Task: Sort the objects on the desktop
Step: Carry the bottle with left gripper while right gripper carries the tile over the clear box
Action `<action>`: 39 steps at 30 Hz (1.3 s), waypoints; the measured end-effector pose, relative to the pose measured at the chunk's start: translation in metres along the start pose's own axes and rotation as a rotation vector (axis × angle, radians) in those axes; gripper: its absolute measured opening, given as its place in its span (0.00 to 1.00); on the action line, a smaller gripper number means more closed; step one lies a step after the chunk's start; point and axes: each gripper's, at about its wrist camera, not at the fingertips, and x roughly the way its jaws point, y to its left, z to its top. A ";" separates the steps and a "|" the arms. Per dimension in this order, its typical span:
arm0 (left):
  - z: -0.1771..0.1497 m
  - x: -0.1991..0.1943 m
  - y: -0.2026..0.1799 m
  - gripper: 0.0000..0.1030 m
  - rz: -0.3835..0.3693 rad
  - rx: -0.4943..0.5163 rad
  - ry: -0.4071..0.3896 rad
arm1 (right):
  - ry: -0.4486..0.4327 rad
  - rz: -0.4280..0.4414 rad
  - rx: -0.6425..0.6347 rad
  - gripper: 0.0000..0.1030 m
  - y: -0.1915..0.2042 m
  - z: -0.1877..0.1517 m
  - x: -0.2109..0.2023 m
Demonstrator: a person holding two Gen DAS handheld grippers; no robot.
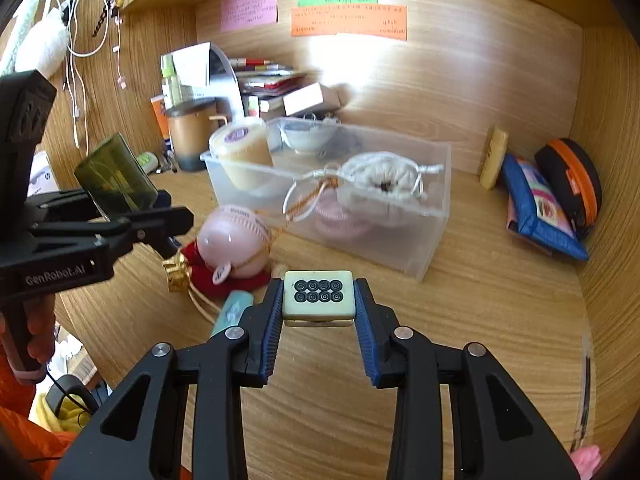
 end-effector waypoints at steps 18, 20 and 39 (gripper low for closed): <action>0.038 -0.004 0.011 0.40 -0.006 0.015 -0.069 | -0.121 -0.001 -0.007 0.30 -0.005 0.055 -0.012; 0.042 -0.004 0.010 0.40 -0.008 0.021 -0.078 | -0.128 -0.005 -0.009 0.30 -0.005 0.061 -0.012; 0.070 0.027 0.020 0.40 -0.008 0.036 -0.064 | -0.098 -0.010 -0.010 0.30 -0.019 0.084 0.025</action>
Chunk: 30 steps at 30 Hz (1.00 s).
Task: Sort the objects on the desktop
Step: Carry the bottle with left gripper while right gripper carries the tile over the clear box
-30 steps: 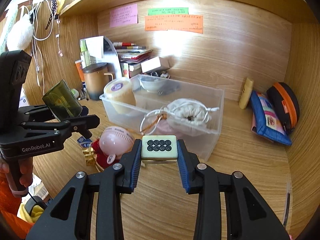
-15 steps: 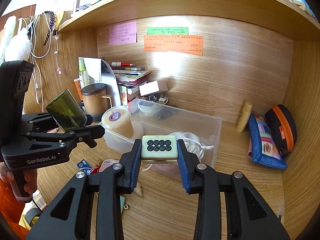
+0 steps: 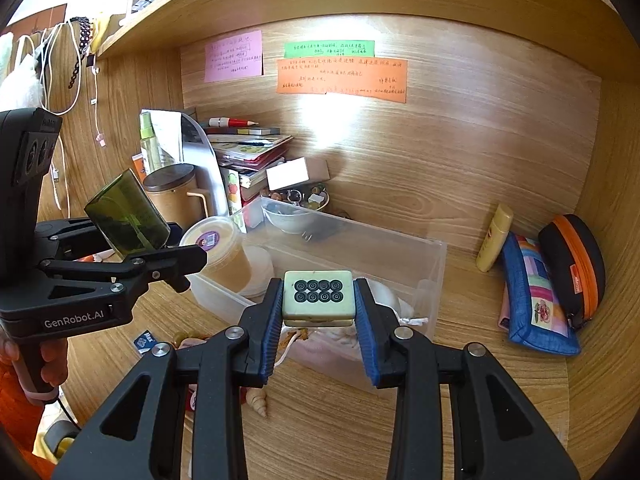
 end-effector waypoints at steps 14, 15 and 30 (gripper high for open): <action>0.013 0.037 0.009 0.40 -0.013 -0.010 0.051 | 0.022 0.002 0.021 0.30 -0.015 0.011 0.025; 0.014 0.040 0.009 0.40 -0.016 -0.013 0.056 | 0.022 0.002 0.020 0.30 -0.016 0.012 0.026; 0.027 0.067 -0.001 0.40 -0.030 0.026 0.075 | 0.065 0.016 0.000 0.30 -0.019 0.016 0.052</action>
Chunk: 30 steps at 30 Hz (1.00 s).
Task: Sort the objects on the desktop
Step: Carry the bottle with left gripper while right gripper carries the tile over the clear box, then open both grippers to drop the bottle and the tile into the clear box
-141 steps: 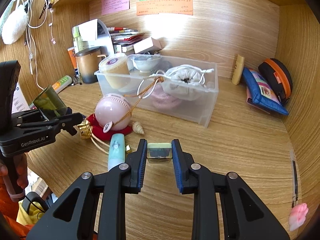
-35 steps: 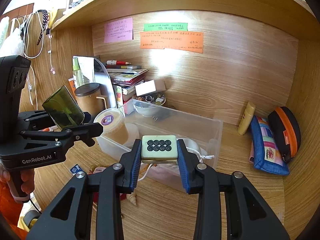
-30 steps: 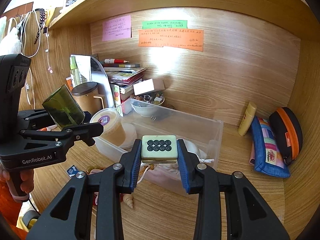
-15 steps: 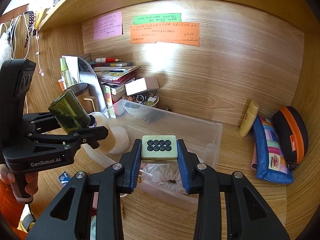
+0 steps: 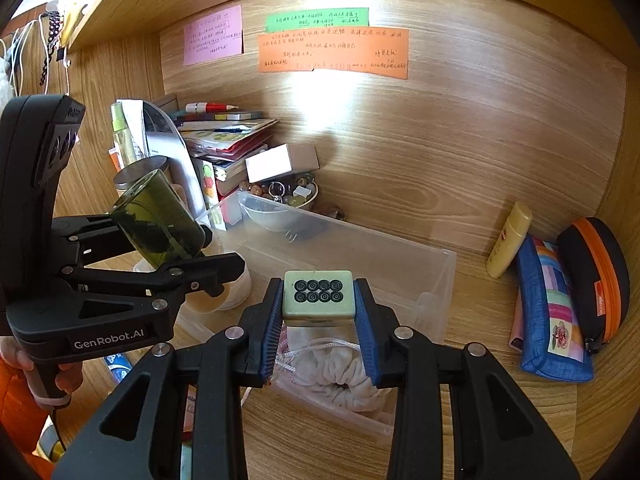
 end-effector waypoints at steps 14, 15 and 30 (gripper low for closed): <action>0.005 0.019 -0.018 0.40 -0.036 0.065 0.024 | 0.034 -0.018 0.025 0.30 -0.016 -0.007 0.012; 0.004 0.020 -0.018 0.40 -0.041 0.067 0.026 | 0.036 -0.017 0.026 0.30 -0.017 -0.008 0.013; 0.002 0.028 -0.032 0.41 -0.037 0.123 0.047 | 0.072 -0.044 0.038 0.30 -0.033 -0.015 0.021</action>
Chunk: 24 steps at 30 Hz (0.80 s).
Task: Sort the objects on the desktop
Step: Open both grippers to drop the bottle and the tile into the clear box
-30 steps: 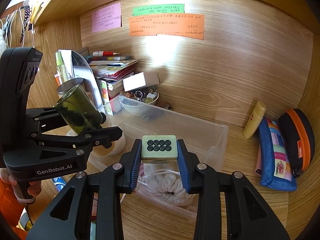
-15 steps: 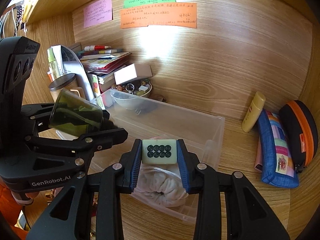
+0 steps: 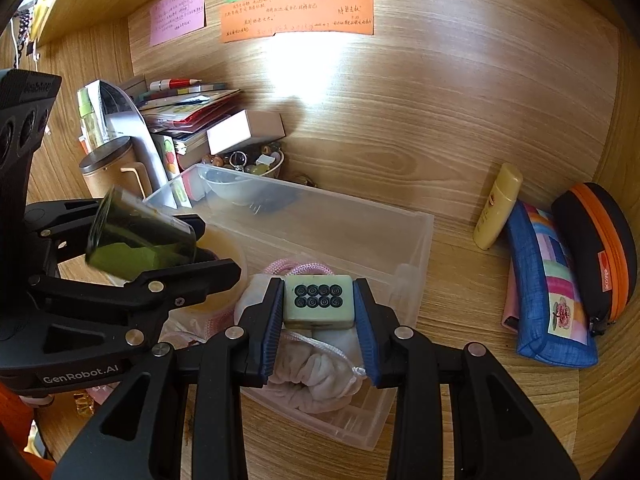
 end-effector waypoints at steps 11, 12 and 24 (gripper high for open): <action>0.000 -0.002 0.000 0.46 -0.013 -0.011 0.011 | 0.001 -0.023 0.006 0.37 -0.004 0.002 0.000; 0.001 -0.002 0.000 0.47 -0.013 -0.013 0.013 | 0.000 -0.026 0.007 0.40 -0.004 0.002 -0.001; 0.001 -0.025 -0.003 0.78 0.006 -0.050 -0.032 | -0.042 -0.054 0.016 0.60 -0.009 0.002 -0.017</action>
